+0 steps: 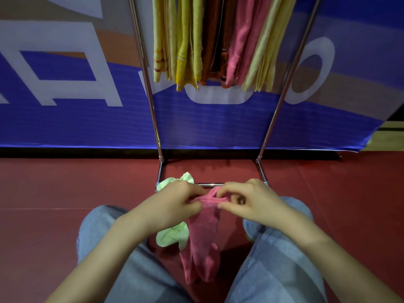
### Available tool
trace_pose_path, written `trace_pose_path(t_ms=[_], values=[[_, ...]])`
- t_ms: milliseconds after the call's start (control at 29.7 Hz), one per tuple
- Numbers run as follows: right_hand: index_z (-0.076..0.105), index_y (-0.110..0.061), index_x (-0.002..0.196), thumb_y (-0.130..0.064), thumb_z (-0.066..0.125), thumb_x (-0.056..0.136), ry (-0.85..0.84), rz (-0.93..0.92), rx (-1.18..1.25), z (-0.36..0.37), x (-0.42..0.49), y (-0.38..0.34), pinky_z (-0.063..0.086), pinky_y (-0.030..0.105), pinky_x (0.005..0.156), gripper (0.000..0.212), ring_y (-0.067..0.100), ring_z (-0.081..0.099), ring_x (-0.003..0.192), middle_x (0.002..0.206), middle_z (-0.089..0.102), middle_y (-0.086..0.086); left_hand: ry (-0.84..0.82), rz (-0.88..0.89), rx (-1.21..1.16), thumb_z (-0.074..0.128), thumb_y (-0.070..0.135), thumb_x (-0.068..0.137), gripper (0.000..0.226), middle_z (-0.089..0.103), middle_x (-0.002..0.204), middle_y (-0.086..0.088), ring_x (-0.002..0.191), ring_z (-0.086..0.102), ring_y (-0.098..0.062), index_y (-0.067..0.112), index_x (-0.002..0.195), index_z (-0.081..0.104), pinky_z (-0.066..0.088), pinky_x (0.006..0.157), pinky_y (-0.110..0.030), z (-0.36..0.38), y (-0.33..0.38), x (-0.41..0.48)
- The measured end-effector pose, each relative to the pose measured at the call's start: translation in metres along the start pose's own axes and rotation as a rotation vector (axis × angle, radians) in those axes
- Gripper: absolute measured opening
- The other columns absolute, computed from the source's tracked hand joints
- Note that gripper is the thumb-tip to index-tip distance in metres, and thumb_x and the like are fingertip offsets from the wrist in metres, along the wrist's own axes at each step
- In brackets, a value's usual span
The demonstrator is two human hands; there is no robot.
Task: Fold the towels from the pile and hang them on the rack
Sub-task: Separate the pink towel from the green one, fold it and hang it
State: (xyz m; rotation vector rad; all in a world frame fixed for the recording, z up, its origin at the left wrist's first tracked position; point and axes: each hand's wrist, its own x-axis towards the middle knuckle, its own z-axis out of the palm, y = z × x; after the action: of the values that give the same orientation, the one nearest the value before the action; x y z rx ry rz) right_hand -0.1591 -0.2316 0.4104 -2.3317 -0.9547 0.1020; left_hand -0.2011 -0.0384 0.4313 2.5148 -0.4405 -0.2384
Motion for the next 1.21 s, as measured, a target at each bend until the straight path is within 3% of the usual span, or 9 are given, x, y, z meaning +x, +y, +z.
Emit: trace_pose_path(t_ms=[135, 270, 371, 472, 607, 741, 843, 977, 1213], values=[[0.064, -0.028, 0.087, -0.063, 0.032, 0.068, -0.069, -0.024, -0.171, 0.003, -0.004, 0.008, 0.029, 0.021, 0.051, 0.052, 0.014, 0.056, 0.070, 0.060, 0.065, -0.003, -0.019, -0.006, -0.008, 0.043, 0.020, 0.077, 0.029, 0.058, 0.073, -0.020, 0.058, 0.039, -0.011, 0.000, 0.087, 0.061, 0.033, 0.058, -0.026, 0.002, -0.002, 0.000], [0.058, -0.026, 0.079, -0.057, 0.038, 0.077, 0.043, -0.095, -0.236, -0.002, -0.004, 0.011, 0.036, 0.024, 0.052, 0.038, 0.016, 0.061, 0.064, 0.079, 0.065, -0.007, 0.018, 0.016, -0.015, 0.044, 0.015, 0.082, 0.025, 0.060, 0.068, -0.011, 0.057, 0.044, -0.005, 0.006, 0.093, 0.064, 0.032, 0.056, -0.014, 0.001, -0.001, -0.004], [0.055, -0.029, 0.085, -0.046, 0.051, 0.080, 0.186, -0.113, -0.040, -0.002, -0.004, 0.007, 0.050, 0.031, 0.061, 0.018, 0.010, 0.062, 0.075, 0.096, 0.062, -0.011, 0.109, 0.042, -0.043, 0.039, 0.023, 0.075, 0.036, 0.061, 0.066, -0.007, 0.060, 0.047, -0.012, 0.009, 0.095, 0.065, 0.035, 0.057, -0.020, -0.011, 0.005, -0.005], [0.056, -0.033, 0.083, -0.033, 0.065, 0.073, 0.278, -0.061, 0.337, -0.004, 0.001, -0.004, 0.052, 0.027, 0.068, 0.014, 0.006, 0.060, 0.070, 0.081, 0.064, -0.006, 0.172, 0.085, -0.039, 0.040, 0.023, 0.075, 0.035, 0.067, 0.073, -0.007, 0.069, 0.055, -0.017, 0.010, 0.095, 0.065, 0.040, 0.062, -0.022, -0.026, 0.007, -0.006], [0.051, -0.050, 0.079, -0.017, 0.073, 0.062, 0.306, 0.061, 0.724, -0.007, 0.009, -0.010, 0.048, 0.014, 0.065, 0.043, 0.005, 0.060, 0.064, 0.067, 0.063, -0.002, 0.178, 0.079, -0.150, 0.041, 0.035, 0.076, 0.030, 0.069, 0.074, -0.006, 0.069, 0.060, -0.020, 0.025, 0.091, 0.065, 0.046, 0.066, -0.028, -0.038, 0.004, -0.011], [0.044, -0.033, 0.085, 0.000, 0.071, 0.070, 0.260, 0.054, 0.806, -0.004, 0.020, -0.020, 0.048, 0.015, 0.058, 0.045, 0.008, 0.057, 0.058, 0.064, 0.054, 0.010, 0.129, 0.043, -0.218, 0.043, 0.053, 0.066, 0.035, 0.069, 0.082, 0.000, 0.075, 0.061, -0.016, 0.034, 0.089, 0.060, 0.048, 0.068, -0.028, -0.041, 0.011, -0.009], [0.030, -0.022, 0.077, 0.002, 0.065, 0.072, 0.196, 0.017, 0.867, 0.006, 0.027, -0.027, 0.038, 0.014, 0.050, 0.043, 0.001, 0.045, 0.050, 0.057, 0.042, -0.004, 0.132, 0.014, -0.255, 0.059, 0.050, 0.075, 0.027, 0.067, 0.085, 0.003, 0.079, 0.061, -0.009, 0.030, 0.094, 0.059, 0.047, 0.067, -0.020, -0.037, 0.018, -0.002], [0.021, -0.022, 0.072, -0.006, 0.061, 0.068, 0.156, 0.046, 0.908, 0.015, 0.029, -0.031, 0.028, 0.013, 0.048, 0.043, -0.001, 0.026, 0.050, 0.050, 0.029, -0.014, 0.197, 0.006, -0.219, 0.058, 0.047, 0.076, 0.026, 0.065, 0.072, 0.003, 0.068, 0.056, -0.009, 0.022, 0.083, 0.063, 0.042, 0.058, -0.018, -0.031, 0.020, 0.004], [0.022, -0.028, 0.070, -0.008, 0.067, 0.067, 0.112, 0.074, 0.894, 0.023, 0.025, -0.027, 0.027, 0.016, 0.050, 0.049, 0.002, 0.025, 0.052, 0.052, 0.030, -0.015, 0.221, -0.039, -0.165, 0.064, 0.035, 0.079, 0.017, 0.051, 0.052, 0.010, 0.054, 0.051, 0.003, 0.026, 0.066, 0.059, 0.035, 0.051, -0.011, -0.021, 0.015, 0.005]])
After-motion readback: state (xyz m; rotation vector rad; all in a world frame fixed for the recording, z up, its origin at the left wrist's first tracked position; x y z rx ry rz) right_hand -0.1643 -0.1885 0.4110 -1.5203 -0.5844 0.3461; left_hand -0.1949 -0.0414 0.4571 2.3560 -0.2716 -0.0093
